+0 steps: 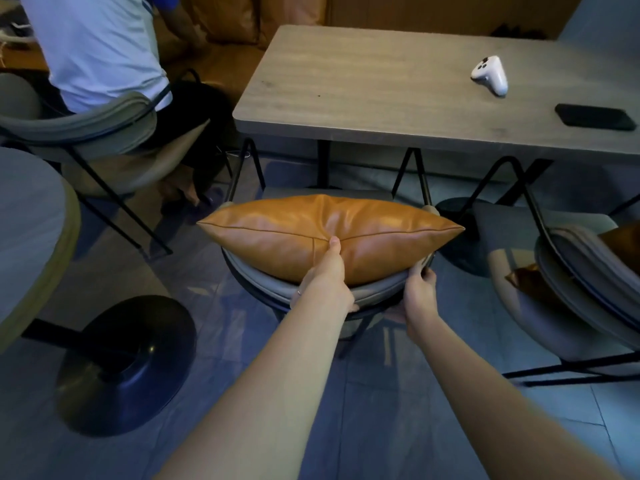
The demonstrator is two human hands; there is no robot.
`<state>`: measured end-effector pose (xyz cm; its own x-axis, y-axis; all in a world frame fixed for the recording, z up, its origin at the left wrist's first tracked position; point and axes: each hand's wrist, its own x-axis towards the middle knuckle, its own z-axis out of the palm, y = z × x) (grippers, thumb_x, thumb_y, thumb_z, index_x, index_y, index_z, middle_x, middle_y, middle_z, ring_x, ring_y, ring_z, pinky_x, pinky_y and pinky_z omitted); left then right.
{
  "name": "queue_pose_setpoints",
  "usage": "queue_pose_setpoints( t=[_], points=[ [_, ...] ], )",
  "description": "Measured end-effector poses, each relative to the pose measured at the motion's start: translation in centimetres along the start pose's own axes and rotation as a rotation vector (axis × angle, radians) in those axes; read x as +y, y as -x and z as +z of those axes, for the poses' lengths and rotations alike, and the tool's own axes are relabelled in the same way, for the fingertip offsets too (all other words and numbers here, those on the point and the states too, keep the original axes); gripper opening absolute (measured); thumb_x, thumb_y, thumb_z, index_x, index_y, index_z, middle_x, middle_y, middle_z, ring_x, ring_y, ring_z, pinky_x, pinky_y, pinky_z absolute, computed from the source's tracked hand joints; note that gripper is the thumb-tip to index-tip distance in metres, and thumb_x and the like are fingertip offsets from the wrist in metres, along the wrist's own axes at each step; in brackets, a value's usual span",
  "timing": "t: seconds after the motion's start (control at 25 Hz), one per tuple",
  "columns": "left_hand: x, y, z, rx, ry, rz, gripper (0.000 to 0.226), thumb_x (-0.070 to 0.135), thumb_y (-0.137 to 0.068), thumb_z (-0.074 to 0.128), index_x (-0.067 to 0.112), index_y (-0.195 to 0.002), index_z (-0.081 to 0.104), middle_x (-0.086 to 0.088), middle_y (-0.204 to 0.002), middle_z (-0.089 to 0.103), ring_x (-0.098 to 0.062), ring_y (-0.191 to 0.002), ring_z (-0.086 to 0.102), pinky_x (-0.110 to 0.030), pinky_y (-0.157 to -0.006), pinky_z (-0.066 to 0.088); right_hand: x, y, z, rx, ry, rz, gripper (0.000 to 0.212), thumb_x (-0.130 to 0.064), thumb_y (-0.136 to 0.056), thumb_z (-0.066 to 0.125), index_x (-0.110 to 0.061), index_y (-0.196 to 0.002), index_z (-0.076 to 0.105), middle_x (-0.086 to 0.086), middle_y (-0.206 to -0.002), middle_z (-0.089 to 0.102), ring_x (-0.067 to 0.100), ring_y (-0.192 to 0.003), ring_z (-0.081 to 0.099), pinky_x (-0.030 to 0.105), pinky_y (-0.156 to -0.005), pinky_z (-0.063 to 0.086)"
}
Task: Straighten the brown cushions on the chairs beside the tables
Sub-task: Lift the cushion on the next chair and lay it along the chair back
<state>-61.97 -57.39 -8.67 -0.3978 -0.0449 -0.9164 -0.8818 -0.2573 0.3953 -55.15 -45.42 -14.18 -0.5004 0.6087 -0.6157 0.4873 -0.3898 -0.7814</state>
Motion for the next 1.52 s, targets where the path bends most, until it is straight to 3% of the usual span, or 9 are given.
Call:
queue_pose_setpoints(
  t=[0.08, 0.16, 0.28, 0.48, 0.64, 0.88, 1.04, 1.32, 1.52],
  points=[
    [0.1, 1.4, -2.6, -0.135, -0.044, -0.014, 0.106, 0.063, -0.073, 0.079, 0.018, -0.153, 0.025, -0.019, -0.153, 0.035, -0.049, -0.132, 0.042, -0.068, -0.102, 0.043, 1.6, 2.4, 1.1, -0.027, -0.077, 0.018, 0.073, -0.052, -0.099, 0.051, -0.038, -0.159, 0.013, 0.006, -0.156, 0.042, 0.043, -0.130, 0.052, 0.068, -0.092, 0.052],
    [0.7, 1.5, -6.5, -0.224, -0.062, -0.012, 0.098, 0.059, -0.078, 0.077, 0.019, -0.152, 0.027, -0.022, -0.152, 0.037, -0.048, -0.130, 0.046, -0.063, -0.099, 0.045, 3.0, 4.0, 3.0, -0.024, -0.061, 0.023, 0.101, -0.047, -0.082, 0.072, -0.039, -0.159, 0.007, 0.008, -0.158, 0.039, 0.040, -0.134, 0.048, 0.063, -0.100, 0.048],
    [3.9, -0.4, -12.5, -0.203, -0.031, 0.145, 0.092, 0.054, -0.075, 0.082, 0.021, -0.147, 0.036, -0.018, -0.147, 0.048, -0.038, -0.119, 0.055, -0.056, -0.086, 0.051, 4.2, 6.1, 7.3, 0.032, 0.030, 0.091, 0.131, -0.048, -0.060, 0.082, -0.037, -0.159, -0.003, 0.013, -0.162, 0.029, 0.042, -0.136, 0.043, 0.062, -0.107, 0.043],
    [9.7, -1.8, -16.5, -0.353, -0.147, 0.250, 0.114, 0.066, -0.063, 0.084, 0.027, -0.154, 0.027, -0.013, -0.153, 0.044, -0.038, -0.132, 0.049, -0.060, -0.102, 0.045, 4.7, 7.5, 12.2, 0.188, -0.176, 0.157, 0.108, -0.028, -0.077, 0.077, -0.037, -0.155, 0.003, 0.022, -0.147, 0.039, 0.045, -0.121, 0.052, 0.060, -0.080, 0.060],
    [10.5, -2.1, -16.8, -0.394, -0.221, 0.245, 0.105, 0.070, -0.070, 0.075, 0.023, -0.153, 0.029, -0.009, -0.157, 0.040, -0.035, -0.140, 0.040, -0.062, -0.113, 0.033, 5.7, 7.9, 12.7, 0.217, -0.226, 0.145, 0.099, -0.024, -0.080, 0.073, -0.038, -0.154, 0.009, 0.020, -0.141, 0.041, 0.045, -0.114, 0.056, 0.050, -0.061, 0.062],
    [11.1, -3.4, -18.3, -0.384, -0.180, 0.254, 0.115, 0.071, -0.061, 0.081, 0.021, -0.152, 0.032, -0.009, -0.156, 0.041, -0.035, -0.139, 0.041, -0.062, -0.110, 0.037, 7.1, 9.2, 13.8, 0.183, -0.298, 0.112, 0.088, -0.014, -0.088, 0.069, -0.029, -0.153, 0.011, 0.016, -0.129, 0.044, 0.038, -0.109, 0.058, 0.053, -0.067, 0.061],
    [11.7, -3.9, -18.8, -0.405, -0.157, 0.274, 0.119, 0.071, -0.057, 0.083, 0.021, -0.152, 0.032, -0.008, -0.155, 0.043, -0.035, -0.137, 0.044, -0.062, -0.109, 0.039, 8.0, 9.1, 15.2, 0.236, -0.270, 0.098, 0.091, -0.020, -0.084, 0.070, -0.033, -0.152, 0.011, 0.017, -0.134, 0.040, 0.041, -0.114, 0.055, 0.061, -0.074, 0.061],
    [10.9, -3.3, -18.6, -0.445, -0.156, 0.281, 0.133, 0.083, -0.039, 0.076, 0.032, -0.153, 0.030, -0.003, -0.159, 0.037, -0.034, -0.140, 0.040, -0.062, -0.102, 0.043, 7.8, 9.7, 15.2, 0.270, -0.235, 0.055, 0.092, -0.029, -0.082, 0.071, -0.034, -0.152, 0.012, 0.020, -0.145, 0.038, 0.041, -0.116, 0.055, 0.057, -0.067, 0.062],
    [11.6, -4.2, -18.7, -0.426, -0.124, 0.310, 0.121, 0.070, -0.045, 0.086, 0.024, -0.146, 0.038, -0.006, -0.148, 0.048, -0.037, -0.130, 0.051, -0.064, -0.101, 0.046, 7.6, 9.9, 14.9, 0.244, -0.218, 0.039, 0.091, -0.027, -0.081, 0.072, -0.037, -0.149, 0.012, 0.018, -0.142, 0.038, 0.041, -0.116, 0.056, 0.056, -0.065, 0.062]
  ],
)
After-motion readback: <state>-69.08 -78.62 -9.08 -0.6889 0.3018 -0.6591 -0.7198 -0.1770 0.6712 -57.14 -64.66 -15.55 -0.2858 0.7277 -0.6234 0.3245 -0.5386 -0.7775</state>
